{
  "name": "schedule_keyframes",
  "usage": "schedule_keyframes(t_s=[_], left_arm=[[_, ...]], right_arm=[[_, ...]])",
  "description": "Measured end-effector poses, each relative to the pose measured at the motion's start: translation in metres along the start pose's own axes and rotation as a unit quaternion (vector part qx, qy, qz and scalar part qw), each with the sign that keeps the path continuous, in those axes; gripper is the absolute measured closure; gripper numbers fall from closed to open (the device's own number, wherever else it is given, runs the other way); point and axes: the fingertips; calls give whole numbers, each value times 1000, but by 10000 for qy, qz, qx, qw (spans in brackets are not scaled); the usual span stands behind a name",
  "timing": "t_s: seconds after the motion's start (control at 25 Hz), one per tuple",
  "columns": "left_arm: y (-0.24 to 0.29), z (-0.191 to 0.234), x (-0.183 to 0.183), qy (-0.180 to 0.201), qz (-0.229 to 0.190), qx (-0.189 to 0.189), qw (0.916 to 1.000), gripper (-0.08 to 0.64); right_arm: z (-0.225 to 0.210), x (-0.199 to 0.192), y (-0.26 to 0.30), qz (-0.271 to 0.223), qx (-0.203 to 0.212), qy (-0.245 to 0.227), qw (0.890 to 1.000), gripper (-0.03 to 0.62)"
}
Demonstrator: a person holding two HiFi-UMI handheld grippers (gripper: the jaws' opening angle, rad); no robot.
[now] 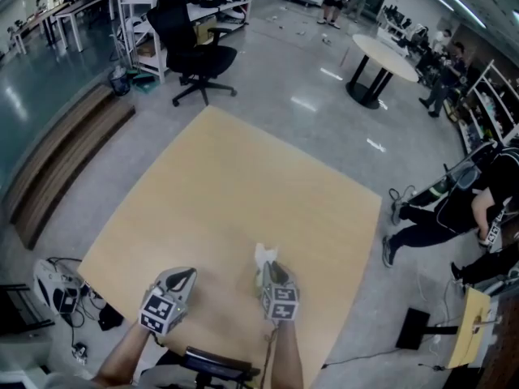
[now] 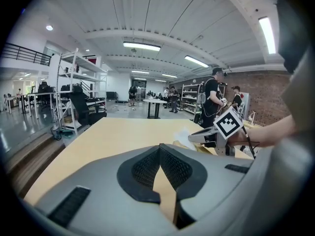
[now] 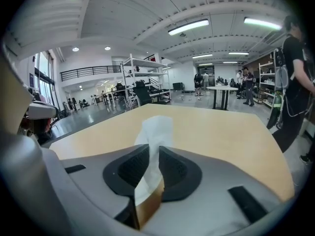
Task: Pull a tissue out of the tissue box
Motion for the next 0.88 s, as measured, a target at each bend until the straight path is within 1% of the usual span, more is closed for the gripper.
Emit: schedule_keyframes(t_s=[0.16,0.28,0.44,0.72,0.88], left_arm=[[0,0,0,17,3,6,10000,554],[0,2,1,12,-15,-1,10000,554],[-1,0,3,3,-40,14,10000,554],[-5,4,5,7,-109,43,9999,554],[-8,-2,4,13,-151,41,9999,554]], right_arm=[[-3,-2,-1,16,-74,8,10000,574],[-2,-3,0,57,-108,39,9999,581],[-6,-1,-4,-7,-169,120,9998,583],[-5,19,-13,-301,-159,137,9993,583],[-7,27,-22,-450,-191,157,9987,583]])
Point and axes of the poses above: the fingertips, and each gripper's own axes: y forward along the fingers, z to its left, x out of its top, and after that the axes turned 7 degrees about -y, right-handed
